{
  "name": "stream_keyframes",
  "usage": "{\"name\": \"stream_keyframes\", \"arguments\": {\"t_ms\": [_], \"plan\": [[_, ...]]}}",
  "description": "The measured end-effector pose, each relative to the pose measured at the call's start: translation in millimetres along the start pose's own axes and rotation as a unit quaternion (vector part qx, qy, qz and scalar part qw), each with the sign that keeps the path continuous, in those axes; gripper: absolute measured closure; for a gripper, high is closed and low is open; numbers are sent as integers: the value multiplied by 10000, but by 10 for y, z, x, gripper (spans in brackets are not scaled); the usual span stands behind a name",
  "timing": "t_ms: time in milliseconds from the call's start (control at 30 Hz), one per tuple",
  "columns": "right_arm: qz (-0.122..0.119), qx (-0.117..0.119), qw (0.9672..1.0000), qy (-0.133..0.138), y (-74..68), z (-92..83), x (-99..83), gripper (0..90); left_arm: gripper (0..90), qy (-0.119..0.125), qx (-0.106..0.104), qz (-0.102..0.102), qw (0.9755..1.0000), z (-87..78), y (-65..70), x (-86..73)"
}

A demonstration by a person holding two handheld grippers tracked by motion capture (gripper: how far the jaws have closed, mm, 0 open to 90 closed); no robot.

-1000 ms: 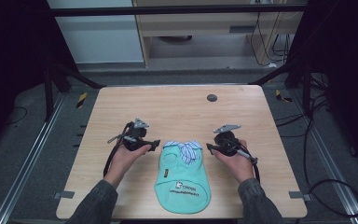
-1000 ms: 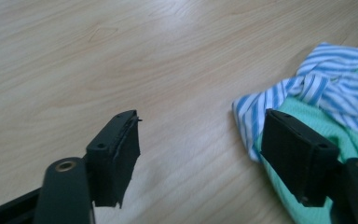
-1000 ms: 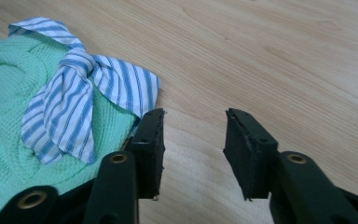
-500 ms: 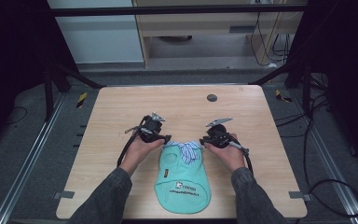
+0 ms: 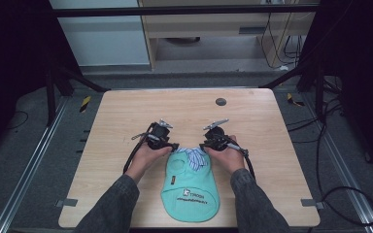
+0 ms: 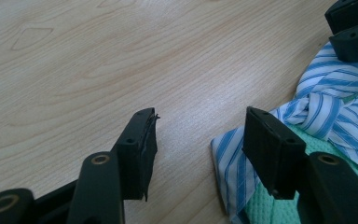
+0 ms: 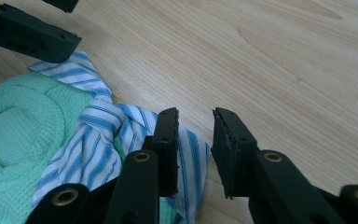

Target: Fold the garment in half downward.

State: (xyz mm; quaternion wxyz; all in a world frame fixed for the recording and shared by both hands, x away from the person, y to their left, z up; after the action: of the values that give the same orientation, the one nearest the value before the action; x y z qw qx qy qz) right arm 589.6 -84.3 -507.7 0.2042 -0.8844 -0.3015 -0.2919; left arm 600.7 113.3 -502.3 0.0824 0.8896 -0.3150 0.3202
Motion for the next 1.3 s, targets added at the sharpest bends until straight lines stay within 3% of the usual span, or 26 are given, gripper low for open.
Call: {"name": "stream_keyframes", "arguments": {"t_ms": [167, 533, 867, 933, 1000, 1100, 1300], "plan": [[3, 30, 9999, -116, 6, 13, -54, 642, 404, -41, -26, 19, 10000, -2, 32, -15], [-42, 24, 9997, -260, -3, 61, -82, 620, 425, -144, 9, 70, 9999, 69, 38, -49], [-45, -10, 9993, -381, -30, 62, -74, 618, 442, -231, -137, 106, 9996, 81, 41, -110], [-129, -46, 9989, -456, -41, 64, -68, 640, 483, -231, -201, 149, 9994, 75, 58, -108], [-140, -41, 9988, -464, -44, 65, -66, 648, 580, -235, -278, 190, 9992, 69, 76, -107], [-186, 39, 9982, -565, -81, 70, -58, 766, 702, -282, -484, 259, 9981, 57, 125, -109], [-247, 78, 9980, -584, -120, 72, -47, 841, 823, -279, -471, 364, 9978, 46, 158, -108]]}}
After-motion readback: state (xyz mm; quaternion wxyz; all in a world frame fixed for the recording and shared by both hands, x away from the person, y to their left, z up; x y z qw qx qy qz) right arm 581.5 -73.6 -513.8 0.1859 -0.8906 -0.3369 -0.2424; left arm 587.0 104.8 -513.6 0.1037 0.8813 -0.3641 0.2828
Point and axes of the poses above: each handheld gripper's, and its own axes: z roughly forward along the jaws, x roughly out of its top, y roughly to its right, the point moved 4 cm from there along z, roughly forward along the jaws, and after that the axes turned 7 degrees about x, right-handed, at the moved point
